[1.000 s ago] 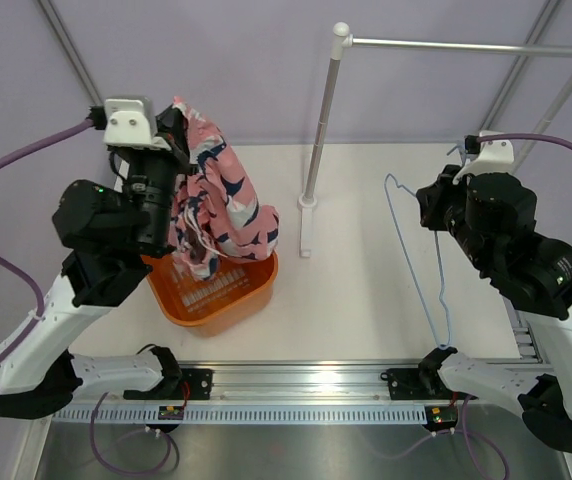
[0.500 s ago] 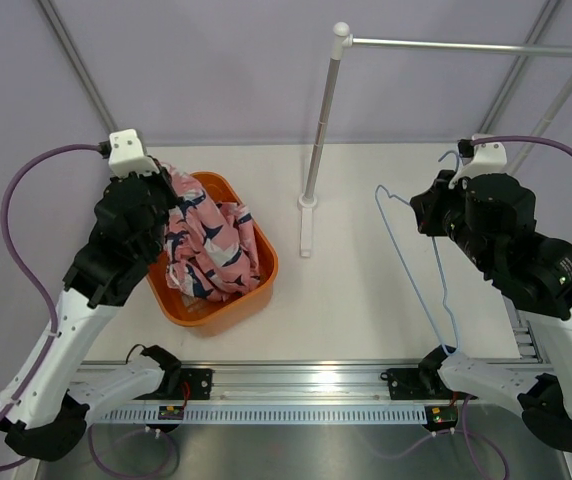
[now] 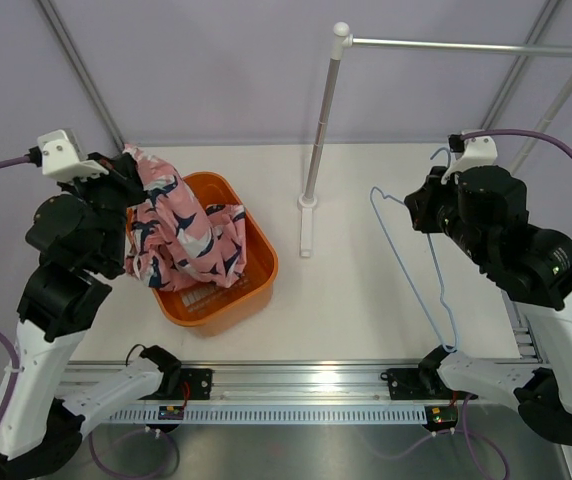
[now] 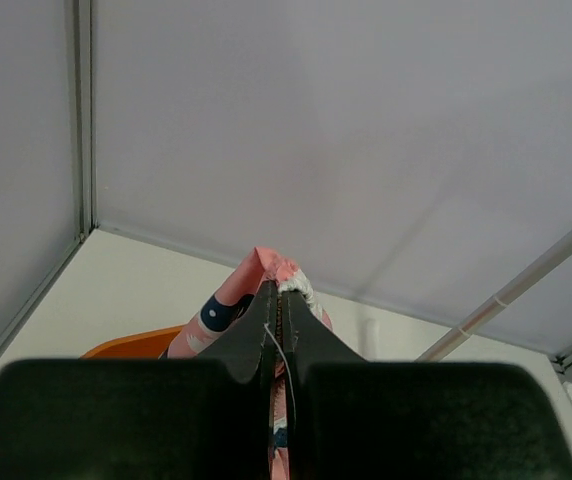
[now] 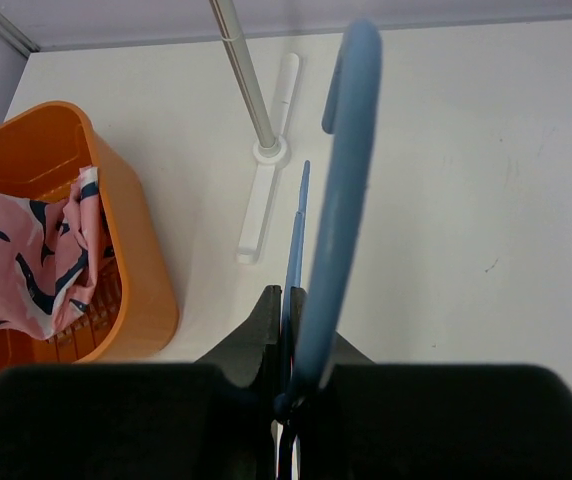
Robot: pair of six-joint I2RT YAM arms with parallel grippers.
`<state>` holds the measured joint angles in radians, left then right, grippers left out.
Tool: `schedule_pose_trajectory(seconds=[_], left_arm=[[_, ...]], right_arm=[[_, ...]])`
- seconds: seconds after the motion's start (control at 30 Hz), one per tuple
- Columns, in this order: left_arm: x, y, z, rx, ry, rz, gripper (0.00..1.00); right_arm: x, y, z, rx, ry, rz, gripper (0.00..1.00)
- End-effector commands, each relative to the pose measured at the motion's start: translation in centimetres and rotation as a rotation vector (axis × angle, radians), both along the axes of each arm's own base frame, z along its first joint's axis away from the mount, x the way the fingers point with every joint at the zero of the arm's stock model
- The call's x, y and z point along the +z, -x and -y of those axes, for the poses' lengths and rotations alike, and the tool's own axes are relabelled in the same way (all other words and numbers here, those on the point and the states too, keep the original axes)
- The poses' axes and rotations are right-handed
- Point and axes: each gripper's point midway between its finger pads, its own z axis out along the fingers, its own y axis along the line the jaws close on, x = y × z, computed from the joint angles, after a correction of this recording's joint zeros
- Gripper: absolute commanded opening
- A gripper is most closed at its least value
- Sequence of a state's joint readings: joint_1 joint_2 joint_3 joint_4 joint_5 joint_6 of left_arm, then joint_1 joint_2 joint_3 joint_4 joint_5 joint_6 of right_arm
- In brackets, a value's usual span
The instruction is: Remove the shorts from the hanger
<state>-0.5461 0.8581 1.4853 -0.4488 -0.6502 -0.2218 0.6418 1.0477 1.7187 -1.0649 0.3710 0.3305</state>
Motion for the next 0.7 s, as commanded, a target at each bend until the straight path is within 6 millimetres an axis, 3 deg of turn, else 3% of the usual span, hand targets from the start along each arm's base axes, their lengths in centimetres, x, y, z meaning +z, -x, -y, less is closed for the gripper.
schedule_pose_trajectory(seconds=[0.0, 0.13, 0.2, 0.23, 0.37, 0.4, 0.53, 0.67], left_arm=[[-1.0, -0.9, 0.6, -0.007, 0.013, -0.004, 0.0], [-3.6, -2.3, 1.9, -0.029, -0.009, -0.078, 0.09], [-6.6, -3.6, 3.1, -0.045, -0.041, -0.162, 0.26], [-7.7, -4.0, 3.5, -0.052, -0.036, -0.191, 0.35], [-13.4, -5.4, 6.0, -0.125, -0.055, -0.364, 0.92], [-14.4, -5.7, 6.4, -0.137, -0.057, -0.395, 0.99], [-16.1, -4.7, 8.0, -0.244, -0.066, -0.456, 0.99], [-15.2, -2.6, 7.5, -0.288, -0.081, -0.435, 0.99]], right_arm=[[0.9, -0.1, -0.6, 0.035, 0.001, 0.016, 0.0], [0.5, -0.7, -1.1, 0.039, 0.007, 0.011, 0.0], [0.5, -1.0, -1.2, 0.039, 0.009, 0.014, 0.0], [0.6, -1.1, -1.3, 0.039, 0.008, 0.018, 0.0], [1.0, -1.5, -1.5, 0.052, 0.025, 0.038, 0.0], [1.1, -1.6, -1.6, 0.057, 0.024, 0.045, 0.0], [1.2, -2.0, -1.7, 0.067, 0.055, 0.066, 0.0], [1.4, -2.5, -2.1, 0.105, 0.095, 0.1, 0.0]])
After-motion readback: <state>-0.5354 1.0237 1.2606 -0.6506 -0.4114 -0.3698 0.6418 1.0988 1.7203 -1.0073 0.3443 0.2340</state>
